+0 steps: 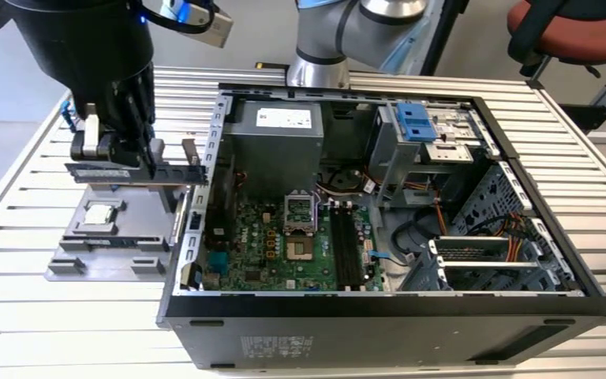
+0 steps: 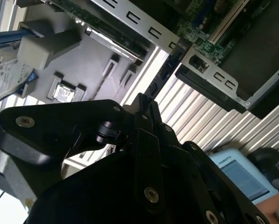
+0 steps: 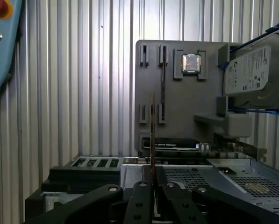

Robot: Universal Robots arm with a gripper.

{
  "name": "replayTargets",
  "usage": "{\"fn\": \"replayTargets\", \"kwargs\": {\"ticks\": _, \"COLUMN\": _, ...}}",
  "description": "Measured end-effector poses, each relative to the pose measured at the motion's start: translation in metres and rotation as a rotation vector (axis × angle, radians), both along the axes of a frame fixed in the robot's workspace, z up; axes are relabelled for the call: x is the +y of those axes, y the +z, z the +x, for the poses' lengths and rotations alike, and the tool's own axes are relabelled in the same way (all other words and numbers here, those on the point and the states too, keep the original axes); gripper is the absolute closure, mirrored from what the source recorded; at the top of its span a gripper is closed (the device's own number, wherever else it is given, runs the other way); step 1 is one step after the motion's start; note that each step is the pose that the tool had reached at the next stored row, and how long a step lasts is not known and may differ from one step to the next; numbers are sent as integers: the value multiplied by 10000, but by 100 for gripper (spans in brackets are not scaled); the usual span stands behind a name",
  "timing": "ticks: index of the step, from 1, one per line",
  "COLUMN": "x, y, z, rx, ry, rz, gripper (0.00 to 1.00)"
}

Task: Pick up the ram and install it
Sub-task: 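Pick up the ram and move it above insertion slot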

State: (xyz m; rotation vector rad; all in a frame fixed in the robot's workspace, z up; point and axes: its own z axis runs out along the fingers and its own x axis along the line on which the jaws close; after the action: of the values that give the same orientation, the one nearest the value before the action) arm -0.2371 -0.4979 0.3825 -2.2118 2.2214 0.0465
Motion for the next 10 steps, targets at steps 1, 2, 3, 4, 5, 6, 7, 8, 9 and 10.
{"fn": "replayTargets", "kwargs": {"ticks": 1, "x": 0, "y": 0, "z": 15, "rx": 0, "ry": 0, "rz": 0, "gripper": 100}}
{"fn": "replayTargets", "kwargs": {"ticks": 2, "x": -1, "y": 0, "z": 26, "rx": 4, "ry": 0, "rz": 0, "gripper": 100}}
{"fn": "replayTargets", "kwargs": {"ticks": 3, "x": -1, "y": 0, "z": 35, "rx": 12, "ry": 1, "rz": 0, "gripper": 100}}
{"fn": "replayTargets", "kwargs": {"ticks": 4, "x": -2, "y": 0, "z": 41, "rx": 24, "ry": 0, "rz": 0, "gripper": 100}}
{"fn": "replayTargets", "kwargs": {"ticks": 5, "x": -2, "y": 0, "z": 48, "rx": 36, "ry": 0, "rz": 0, "gripper": 100}}
{"fn": "replayTargets", "kwargs": {"ticks": 6, "x": -2, "y": 0, "z": 57, "rx": 49, "ry": -1, "rz": 0, "gripper": 100}}
{"fn": "replayTargets", "kwargs": {"ticks": 7, "x": -2, "y": 0, "z": 71, "rx": 59, "ry": -1, "rz": 0, "gripper": 100}}
{"fn": "replayTargets", "kwargs": {"ticks": 8, "x": -2, "y": 0, "z": 91, "rx": 71, "ry": -1, "rz": 0, "gripper": 100}}
{"fn": "replayTargets", "kwargs": {"ticks": 9, "x": -2, "y": 0, "z": 115, "rx": 83, "ry": -1, "rz": 0, "gripper": 100}}
{"fn": "replayTargets", "kwargs": {"ticks": 10, "x": -2, "y": 0, "z": 145, "rx": 97, "ry": -1, "rz": -1, "gripper": 100}}
